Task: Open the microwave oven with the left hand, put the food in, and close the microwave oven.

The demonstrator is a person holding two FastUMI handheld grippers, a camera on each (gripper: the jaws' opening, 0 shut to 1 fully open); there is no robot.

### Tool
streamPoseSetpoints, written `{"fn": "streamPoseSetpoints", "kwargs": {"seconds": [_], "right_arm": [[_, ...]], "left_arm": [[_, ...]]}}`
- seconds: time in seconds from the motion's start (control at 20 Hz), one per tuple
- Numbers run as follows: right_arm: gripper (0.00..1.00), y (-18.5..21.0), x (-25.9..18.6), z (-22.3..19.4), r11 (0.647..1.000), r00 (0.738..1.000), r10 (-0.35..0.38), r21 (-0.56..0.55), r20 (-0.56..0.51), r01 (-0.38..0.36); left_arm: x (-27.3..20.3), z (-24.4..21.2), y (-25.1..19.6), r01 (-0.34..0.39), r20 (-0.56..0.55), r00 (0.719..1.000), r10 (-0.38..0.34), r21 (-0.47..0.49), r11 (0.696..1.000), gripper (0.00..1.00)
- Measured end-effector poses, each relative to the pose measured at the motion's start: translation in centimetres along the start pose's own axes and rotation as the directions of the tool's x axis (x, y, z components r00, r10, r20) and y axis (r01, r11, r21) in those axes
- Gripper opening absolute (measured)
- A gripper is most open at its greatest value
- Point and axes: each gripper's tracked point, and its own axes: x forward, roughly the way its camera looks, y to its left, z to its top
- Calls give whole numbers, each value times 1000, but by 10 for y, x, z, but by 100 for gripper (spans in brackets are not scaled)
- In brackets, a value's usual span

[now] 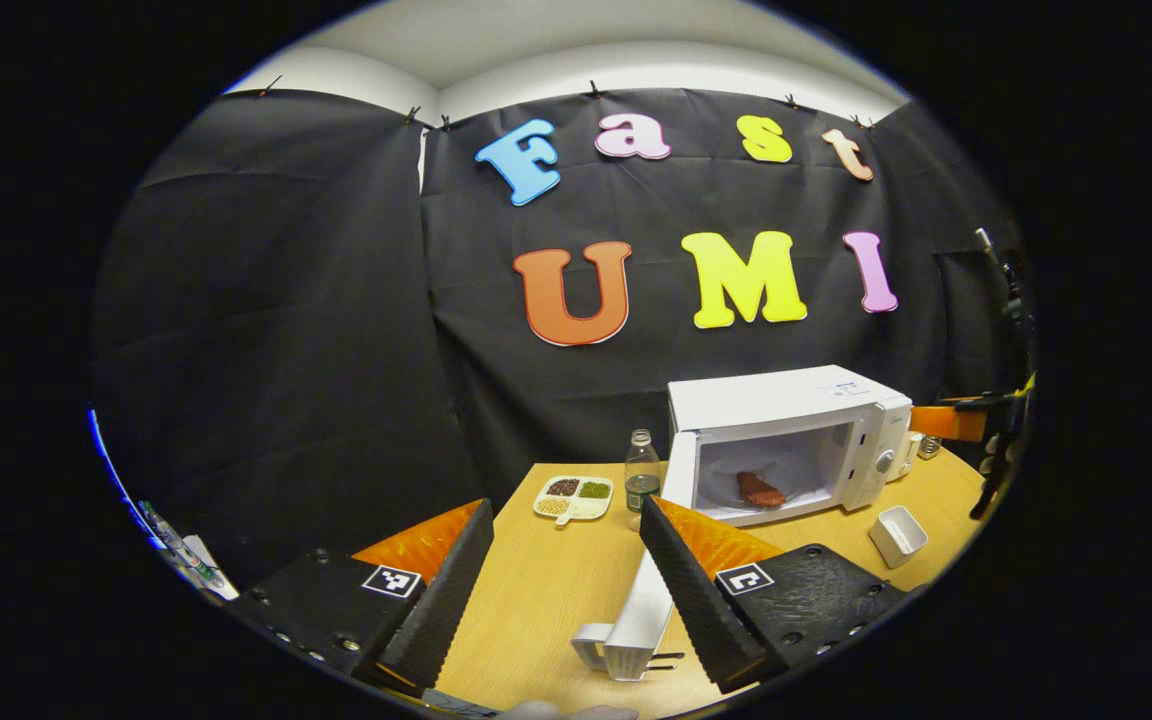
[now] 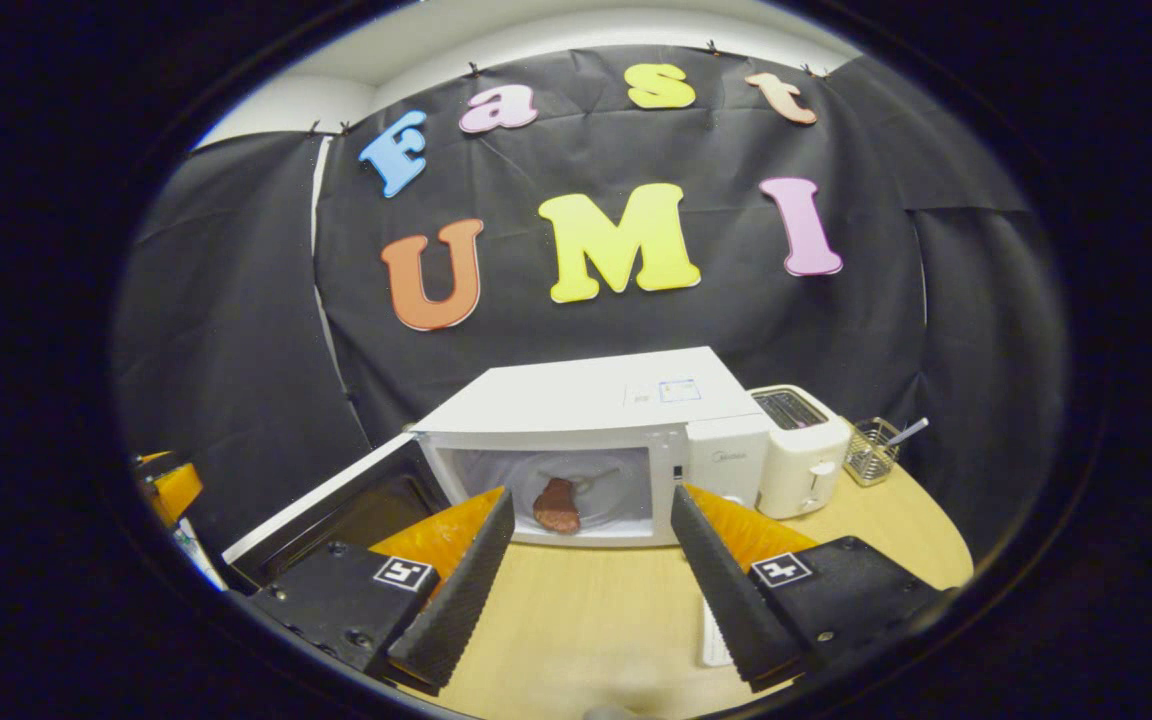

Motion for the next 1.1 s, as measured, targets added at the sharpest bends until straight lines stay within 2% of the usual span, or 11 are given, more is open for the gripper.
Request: {"fn": "streamPoseSetpoints", "kwargs": {"seconds": [0.05, 0.1, 0.3, 0.4, 0.45, 0.5, 0.6, 0.8, 0.85, 0.9, 1.1], "right_arm": [[89, -4, -15, -3, 1000, 1000, 4, -26, -14, -5], [100, -8, -30, -3, 999, 1000, 0, -51, -25, -1], [100, -20, -76, -1, 998, 999, -37, -44, -35, 35], [100, -16, -91, -1, 999, 998, -33, -22, -51, 32], [90, -17, -97, 0, 999, 998, -37, -38, -54, 35], [100, -18, -103, 6, 998, 998, -45, -56, -43, 43], [100, -19, -113, 15, 996, 998, -53, -71, -26, 51], [100, -30, -125, 22, 993, 996, -88, -82, -12, 86], [90, -31, -125, 20, 992, 996, -92, -83, -17, 91], [100, -34, -126, 21, 991, 995, -101, -85, -23, 99], [100, -45, -129, 24, 990, 993, -121, -78, -18, 119]], "left_arm": [[1, -5, 5, -6, -3, 1000, 6, 1, 1000, 91], [0, -11, 10, -19, -9, 1000, 19, -3, 1000, 91], [11, -37, 11, 43, -26, 999, -44, -22, 999, 81], [13, -55, 9, 76, -57, 995, -77, -26, 997, 48], [18, -64, 12, 86, -66, 994, -88, -27, 996, 50], [19, -66, 14, 82, -65, 994, -84, -22, 996, 49], [33, -93, 29, 46, -94, 994, -48, -28, 999, 4], [44, -142, 21, 96, -166, 981, -104, -56, 994, 2], [47, -147, 24, 66, -186, 980, -76, -59, 996, 2], [53, -153, 24, 62, -191, 979, -71, -55, 997, 0], [37, -152, 7, 97, -188, 976, -111, -80, 992, 0]]}}
